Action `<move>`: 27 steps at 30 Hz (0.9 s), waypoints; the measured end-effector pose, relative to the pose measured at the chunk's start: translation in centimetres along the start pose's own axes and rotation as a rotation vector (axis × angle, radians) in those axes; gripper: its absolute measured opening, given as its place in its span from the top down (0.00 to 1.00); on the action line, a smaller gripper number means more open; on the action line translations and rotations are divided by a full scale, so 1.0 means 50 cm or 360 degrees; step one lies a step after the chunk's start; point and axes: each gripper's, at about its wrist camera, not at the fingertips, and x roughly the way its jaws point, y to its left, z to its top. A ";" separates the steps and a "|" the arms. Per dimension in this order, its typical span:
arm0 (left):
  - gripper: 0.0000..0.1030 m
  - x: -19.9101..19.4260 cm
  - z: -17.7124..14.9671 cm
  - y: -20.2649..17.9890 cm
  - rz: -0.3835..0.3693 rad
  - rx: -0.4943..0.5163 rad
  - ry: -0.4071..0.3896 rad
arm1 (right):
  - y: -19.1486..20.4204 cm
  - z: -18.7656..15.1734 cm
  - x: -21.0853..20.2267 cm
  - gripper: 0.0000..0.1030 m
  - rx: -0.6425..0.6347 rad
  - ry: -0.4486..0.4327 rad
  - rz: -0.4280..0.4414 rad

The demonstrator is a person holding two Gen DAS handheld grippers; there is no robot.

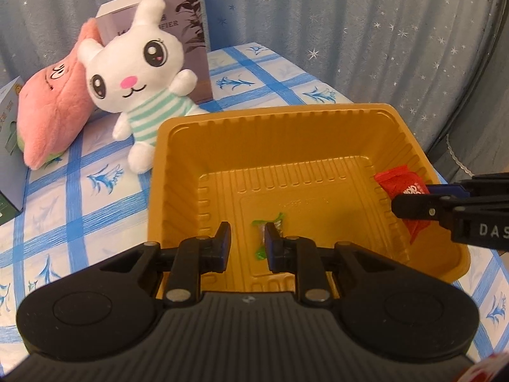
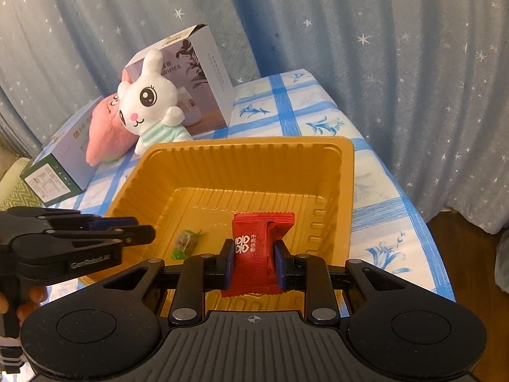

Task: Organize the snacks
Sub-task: 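Open the right gripper over the tray while the left releases the green candy inside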

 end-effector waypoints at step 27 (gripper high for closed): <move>0.64 -0.083 -0.045 0.014 0.0030 -0.0117 -0.0025 | 0.026 -0.006 -0.018 0.50 -0.0028 -0.0028 0.0085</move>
